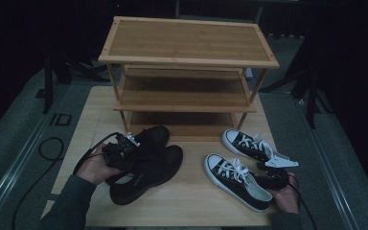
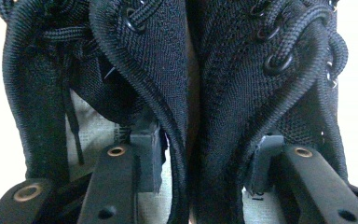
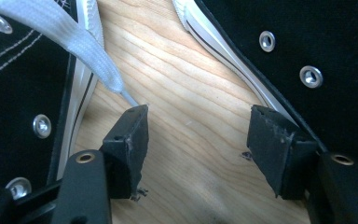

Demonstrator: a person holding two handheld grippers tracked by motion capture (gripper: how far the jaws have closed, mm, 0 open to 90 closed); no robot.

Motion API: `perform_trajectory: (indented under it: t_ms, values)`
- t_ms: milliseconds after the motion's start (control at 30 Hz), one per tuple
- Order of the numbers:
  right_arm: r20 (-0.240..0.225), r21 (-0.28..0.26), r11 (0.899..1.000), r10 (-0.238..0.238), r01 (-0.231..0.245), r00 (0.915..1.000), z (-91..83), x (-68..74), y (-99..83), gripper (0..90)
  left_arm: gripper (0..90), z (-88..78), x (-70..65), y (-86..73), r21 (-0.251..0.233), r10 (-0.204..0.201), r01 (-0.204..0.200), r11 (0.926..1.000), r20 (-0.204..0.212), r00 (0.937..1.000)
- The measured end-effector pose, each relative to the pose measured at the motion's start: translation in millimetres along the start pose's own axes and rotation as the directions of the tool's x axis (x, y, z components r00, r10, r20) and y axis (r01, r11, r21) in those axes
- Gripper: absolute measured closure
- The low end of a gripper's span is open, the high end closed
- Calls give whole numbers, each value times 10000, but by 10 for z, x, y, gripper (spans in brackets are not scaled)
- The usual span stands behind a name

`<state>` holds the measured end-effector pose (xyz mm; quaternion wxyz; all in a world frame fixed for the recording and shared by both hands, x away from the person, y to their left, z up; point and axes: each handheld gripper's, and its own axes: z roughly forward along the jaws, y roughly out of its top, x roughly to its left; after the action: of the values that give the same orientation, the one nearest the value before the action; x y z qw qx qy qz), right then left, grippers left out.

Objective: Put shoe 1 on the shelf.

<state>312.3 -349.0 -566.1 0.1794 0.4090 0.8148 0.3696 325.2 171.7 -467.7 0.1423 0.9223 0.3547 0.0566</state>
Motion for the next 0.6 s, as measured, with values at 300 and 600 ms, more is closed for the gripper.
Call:
perform_trajectory:
  t_ms: [300,600]
  values:
    - [-1,-2,10000,-2,2,10000,0,0,0,382,834,7,5,55,317,23,-24,9995,48,10000]
    - [-6,-3,10000,1,-1,10000,1,-1,1,382,855,-29,30,71,80,-412,411,9991,131,9991]
